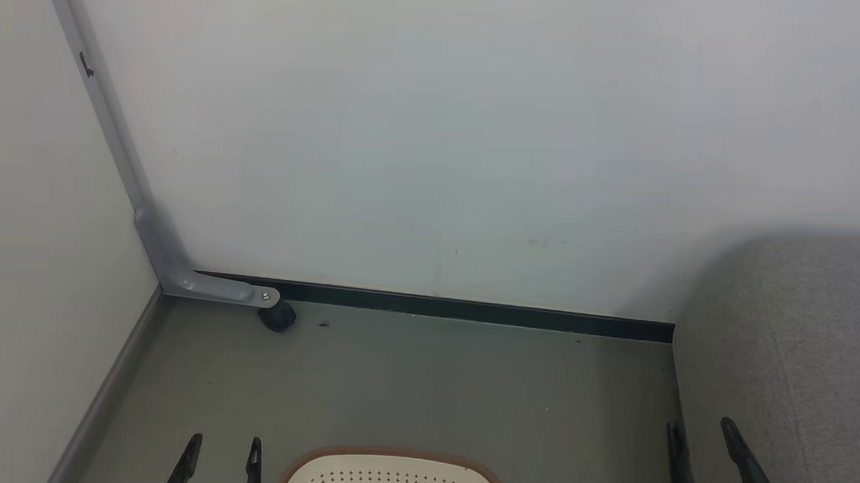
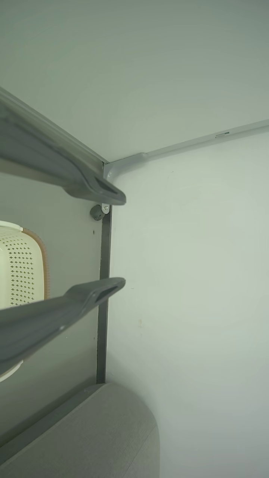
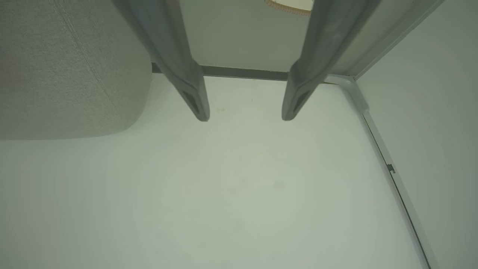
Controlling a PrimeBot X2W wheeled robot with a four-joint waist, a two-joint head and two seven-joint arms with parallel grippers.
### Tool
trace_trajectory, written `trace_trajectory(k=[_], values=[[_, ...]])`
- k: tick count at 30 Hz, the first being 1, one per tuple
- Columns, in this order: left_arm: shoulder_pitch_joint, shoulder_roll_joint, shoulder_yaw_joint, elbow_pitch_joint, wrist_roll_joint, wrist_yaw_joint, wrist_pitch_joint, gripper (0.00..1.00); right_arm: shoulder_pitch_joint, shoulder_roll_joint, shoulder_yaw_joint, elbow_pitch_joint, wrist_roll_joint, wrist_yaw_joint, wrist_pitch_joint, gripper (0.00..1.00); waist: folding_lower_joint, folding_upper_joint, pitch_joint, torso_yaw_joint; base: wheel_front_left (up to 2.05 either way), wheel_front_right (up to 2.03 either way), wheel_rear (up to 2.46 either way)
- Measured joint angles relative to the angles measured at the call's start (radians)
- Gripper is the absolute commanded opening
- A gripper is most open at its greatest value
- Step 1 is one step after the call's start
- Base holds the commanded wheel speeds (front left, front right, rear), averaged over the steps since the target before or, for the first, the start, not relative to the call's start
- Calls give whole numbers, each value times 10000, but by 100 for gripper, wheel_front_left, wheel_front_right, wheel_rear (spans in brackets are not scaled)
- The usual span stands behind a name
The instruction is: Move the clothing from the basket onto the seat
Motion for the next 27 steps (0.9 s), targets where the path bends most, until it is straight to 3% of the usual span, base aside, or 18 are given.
trace_trajectory(k=[15,27], values=[[-4,-2,46,221,-21,-4,0,100,27,4,77,267,-334,-77,0,100,0,0,4,-166,0,0,0],[-6,-12,-67,347,-199,-443,0,100,23,21,-71,311,-481,-209,0,100,0,0,26,-275,0,0,0]])
